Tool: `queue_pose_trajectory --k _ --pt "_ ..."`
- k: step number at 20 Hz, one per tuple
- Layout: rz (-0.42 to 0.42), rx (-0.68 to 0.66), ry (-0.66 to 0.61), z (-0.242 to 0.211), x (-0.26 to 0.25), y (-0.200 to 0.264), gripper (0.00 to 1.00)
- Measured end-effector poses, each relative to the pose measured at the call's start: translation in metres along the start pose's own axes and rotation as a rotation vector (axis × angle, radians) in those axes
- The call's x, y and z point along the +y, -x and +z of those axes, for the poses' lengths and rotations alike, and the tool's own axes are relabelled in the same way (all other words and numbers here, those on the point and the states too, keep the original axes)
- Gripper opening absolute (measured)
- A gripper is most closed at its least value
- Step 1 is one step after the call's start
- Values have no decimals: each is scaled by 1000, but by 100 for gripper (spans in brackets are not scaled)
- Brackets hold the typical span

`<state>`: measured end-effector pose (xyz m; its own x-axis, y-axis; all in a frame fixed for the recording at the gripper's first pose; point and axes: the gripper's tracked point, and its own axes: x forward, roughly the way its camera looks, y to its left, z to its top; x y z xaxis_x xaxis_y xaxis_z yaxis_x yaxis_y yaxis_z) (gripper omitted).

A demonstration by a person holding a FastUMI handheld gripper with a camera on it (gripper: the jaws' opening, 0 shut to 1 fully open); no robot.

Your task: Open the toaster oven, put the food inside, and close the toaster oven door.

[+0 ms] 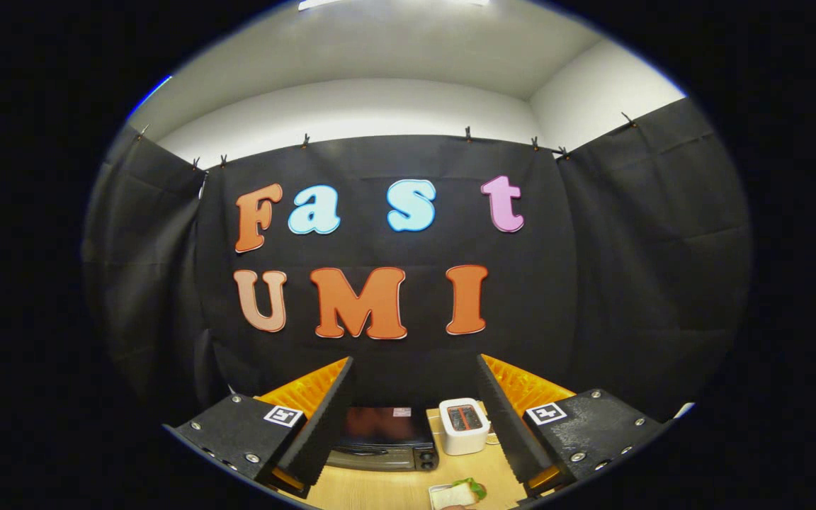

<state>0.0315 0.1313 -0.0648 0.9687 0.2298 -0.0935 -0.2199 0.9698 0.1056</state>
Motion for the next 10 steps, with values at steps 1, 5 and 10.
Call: queue_pose_trajectory --k 1,5,10 --pt "20 11 -4 -15 13 -11 98" --pt "69 72 -17 -82 58 -54 99" --pt "55 131 35 -168 84 -104 99"
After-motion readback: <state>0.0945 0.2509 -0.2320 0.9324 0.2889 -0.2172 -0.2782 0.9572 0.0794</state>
